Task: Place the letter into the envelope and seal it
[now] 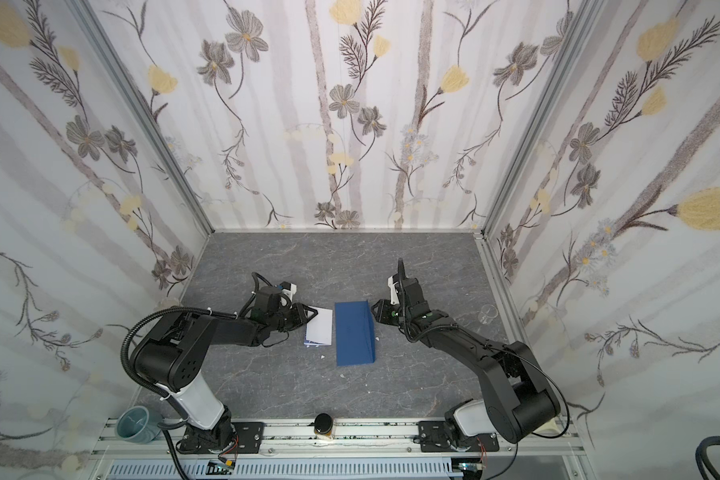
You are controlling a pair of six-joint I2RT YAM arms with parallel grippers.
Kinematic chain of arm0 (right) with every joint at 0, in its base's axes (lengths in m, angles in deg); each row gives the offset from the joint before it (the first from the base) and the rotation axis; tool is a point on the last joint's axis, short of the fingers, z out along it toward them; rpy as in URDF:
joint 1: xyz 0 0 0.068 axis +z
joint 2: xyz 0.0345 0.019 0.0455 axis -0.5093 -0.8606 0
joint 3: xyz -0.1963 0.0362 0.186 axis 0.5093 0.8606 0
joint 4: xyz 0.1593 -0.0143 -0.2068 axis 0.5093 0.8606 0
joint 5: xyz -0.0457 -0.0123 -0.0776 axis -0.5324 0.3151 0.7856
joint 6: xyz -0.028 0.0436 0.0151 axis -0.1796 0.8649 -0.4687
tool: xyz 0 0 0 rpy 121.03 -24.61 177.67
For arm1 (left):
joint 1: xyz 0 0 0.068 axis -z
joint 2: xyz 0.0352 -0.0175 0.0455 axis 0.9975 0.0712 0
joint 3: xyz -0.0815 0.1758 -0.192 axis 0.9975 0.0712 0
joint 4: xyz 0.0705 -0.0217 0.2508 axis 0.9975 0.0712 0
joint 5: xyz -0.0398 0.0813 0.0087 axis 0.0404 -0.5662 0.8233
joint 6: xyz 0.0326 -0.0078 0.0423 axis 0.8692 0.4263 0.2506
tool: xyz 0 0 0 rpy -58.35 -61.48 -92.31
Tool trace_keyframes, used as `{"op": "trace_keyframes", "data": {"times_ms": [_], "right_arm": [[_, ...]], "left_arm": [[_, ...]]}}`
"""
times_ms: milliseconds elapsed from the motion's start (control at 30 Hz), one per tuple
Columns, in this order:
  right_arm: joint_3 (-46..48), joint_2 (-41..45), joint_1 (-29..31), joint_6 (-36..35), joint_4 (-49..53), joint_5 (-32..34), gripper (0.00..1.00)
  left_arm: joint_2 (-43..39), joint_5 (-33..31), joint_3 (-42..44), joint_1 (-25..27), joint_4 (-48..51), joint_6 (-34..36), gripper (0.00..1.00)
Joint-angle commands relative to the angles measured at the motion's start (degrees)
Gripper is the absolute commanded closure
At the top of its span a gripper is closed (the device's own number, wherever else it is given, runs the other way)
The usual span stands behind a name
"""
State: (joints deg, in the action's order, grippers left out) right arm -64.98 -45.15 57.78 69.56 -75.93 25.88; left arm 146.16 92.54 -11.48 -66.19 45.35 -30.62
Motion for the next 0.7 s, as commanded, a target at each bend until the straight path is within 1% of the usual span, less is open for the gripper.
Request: {"op": "trace_keyframes", "data": {"times_ms": [0, 67, 133, 167, 367, 567, 667], "right_arm": [[-0.4, 0.1, 0.1, 0.0, -1.9, -0.4, 0.61], [-0.5, 0.1, 0.0, 0.2, -2.1, -0.6, 0.61], [-0.5, 0.2, 0.0, 0.2, -2.3, -0.7, 0.61], [-0.5, 0.3, 0.1, 0.3, -2.4, -0.8, 0.61], [-0.6, 1.6, 0.1, 0.4, -3.5, -2.2, 0.61], [-1.9, 4.3, 0.5, 0.4, -4.5, -4.6, 0.59], [-3.7, 5.5, 1.9, 0.6, -7.4, -6.7, 0.55]], "left_arm": [[0.4, 1.1, 0.1, 0.0, -2.3, -0.5, 0.80], [0.4, 0.9, 0.2, 0.0, -2.4, -0.6, 0.85], [0.1, 0.2, 0.6, 0.0, -2.5, -0.8, 0.97], [-0.1, -0.2, 0.7, 0.0, -2.5, -0.9, 1.00], [-3.4, 0.2, 1.0, -0.1, -2.6, -1.8, 1.00], [-11.4, 2.3, 0.9, -0.1, -2.6, -2.8, 1.00], [-15.1, 3.6, 0.6, -0.1, -2.6, -3.9, 1.00]]}}
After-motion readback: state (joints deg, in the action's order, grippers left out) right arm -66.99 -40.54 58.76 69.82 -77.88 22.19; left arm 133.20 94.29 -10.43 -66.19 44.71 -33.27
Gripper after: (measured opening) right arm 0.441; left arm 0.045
